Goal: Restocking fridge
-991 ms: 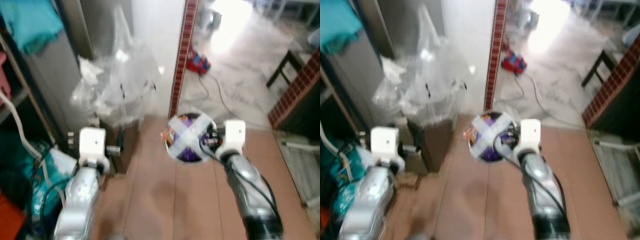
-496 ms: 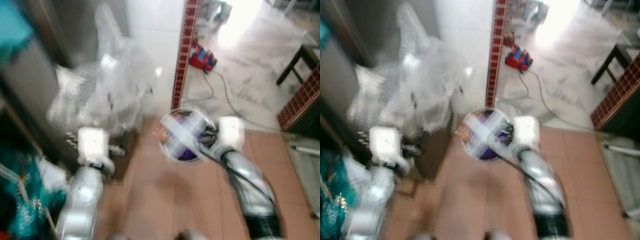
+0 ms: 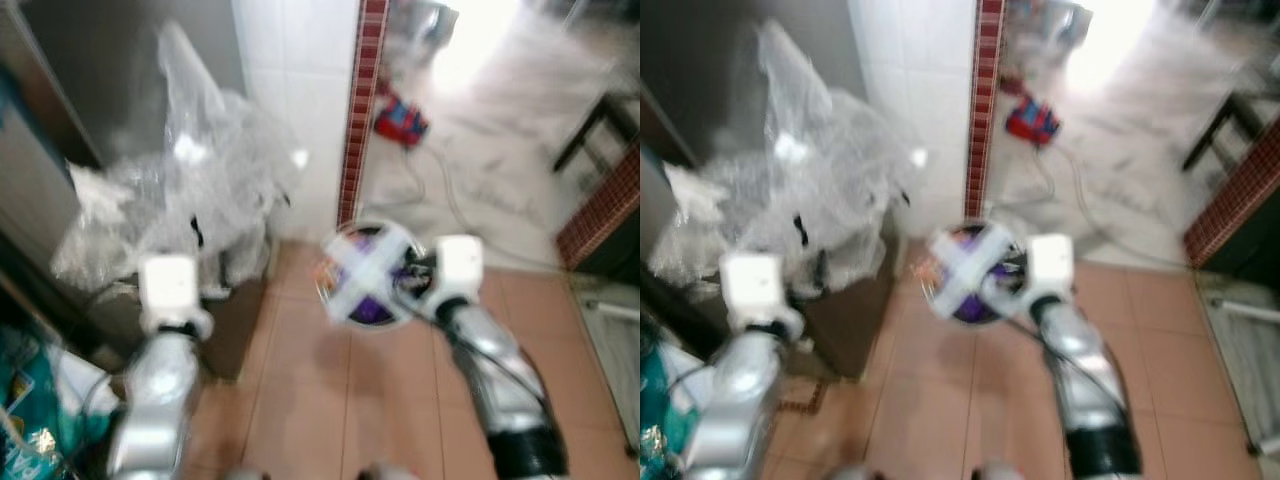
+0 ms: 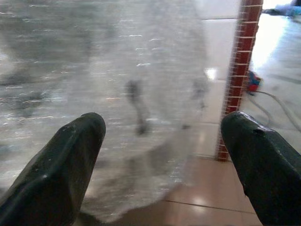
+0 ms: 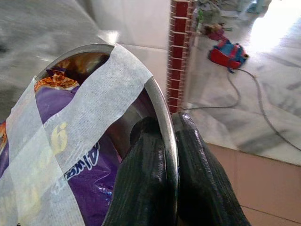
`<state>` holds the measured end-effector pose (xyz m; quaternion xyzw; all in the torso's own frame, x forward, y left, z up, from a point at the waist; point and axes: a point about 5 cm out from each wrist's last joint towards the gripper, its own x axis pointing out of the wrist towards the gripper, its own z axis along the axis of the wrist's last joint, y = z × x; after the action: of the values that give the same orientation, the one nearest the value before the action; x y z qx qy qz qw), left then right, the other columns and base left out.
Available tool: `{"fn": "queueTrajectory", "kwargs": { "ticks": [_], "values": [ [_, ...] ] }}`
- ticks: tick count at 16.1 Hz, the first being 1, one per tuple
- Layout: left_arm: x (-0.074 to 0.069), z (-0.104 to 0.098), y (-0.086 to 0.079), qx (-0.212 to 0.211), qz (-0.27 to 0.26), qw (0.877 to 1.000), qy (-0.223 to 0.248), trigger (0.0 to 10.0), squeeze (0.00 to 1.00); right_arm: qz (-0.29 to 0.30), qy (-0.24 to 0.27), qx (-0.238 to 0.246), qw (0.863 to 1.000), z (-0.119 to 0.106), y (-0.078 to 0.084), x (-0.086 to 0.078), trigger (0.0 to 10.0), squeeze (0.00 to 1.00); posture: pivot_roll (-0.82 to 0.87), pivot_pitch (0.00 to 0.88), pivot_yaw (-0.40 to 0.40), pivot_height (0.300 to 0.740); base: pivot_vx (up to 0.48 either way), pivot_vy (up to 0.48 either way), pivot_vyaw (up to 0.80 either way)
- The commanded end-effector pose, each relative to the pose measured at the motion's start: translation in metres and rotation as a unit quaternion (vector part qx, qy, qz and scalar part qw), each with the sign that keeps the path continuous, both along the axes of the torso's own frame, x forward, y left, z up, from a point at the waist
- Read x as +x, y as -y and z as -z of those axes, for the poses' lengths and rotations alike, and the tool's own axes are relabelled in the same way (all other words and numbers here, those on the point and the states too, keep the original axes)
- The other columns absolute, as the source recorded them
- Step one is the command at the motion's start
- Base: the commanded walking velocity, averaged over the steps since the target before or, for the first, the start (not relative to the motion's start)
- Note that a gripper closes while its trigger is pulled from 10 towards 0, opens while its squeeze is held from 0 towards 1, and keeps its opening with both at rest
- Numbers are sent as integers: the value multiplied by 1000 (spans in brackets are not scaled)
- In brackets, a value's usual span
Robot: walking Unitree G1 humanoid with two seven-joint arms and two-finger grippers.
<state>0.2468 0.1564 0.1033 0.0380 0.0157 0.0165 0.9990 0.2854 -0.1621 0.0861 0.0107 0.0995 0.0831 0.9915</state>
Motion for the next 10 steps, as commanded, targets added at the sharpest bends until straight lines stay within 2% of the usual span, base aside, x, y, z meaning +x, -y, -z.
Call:
{"fn": "queueTrajectory", "kwargs": {
  "ticks": [1,6,9,10],
  "values": [
    [0,-5,-11,18,-30,999,10,10000,0,-6,20,11,1000,-8,-5,3,10000,0,42,0,-14,740,0,0,0],
    [5,-21,-32,55,-112,991,48,10000,0,-6,14,11,1000,-6,-4,2,10000,0,45,0,-13,740,0,0,0],
    [11,-20,-33,46,-112,992,42,10000,0,-11,16,10,1000,-6,-6,2,10000,0,44,0,-12,740,0,0,0],
    [14,-19,-35,25,-120,992,34,10000,0,-18,24,3,1000,-8,-7,2,10000,0,42,0,-10,740,0,0,763]
  ]
}}
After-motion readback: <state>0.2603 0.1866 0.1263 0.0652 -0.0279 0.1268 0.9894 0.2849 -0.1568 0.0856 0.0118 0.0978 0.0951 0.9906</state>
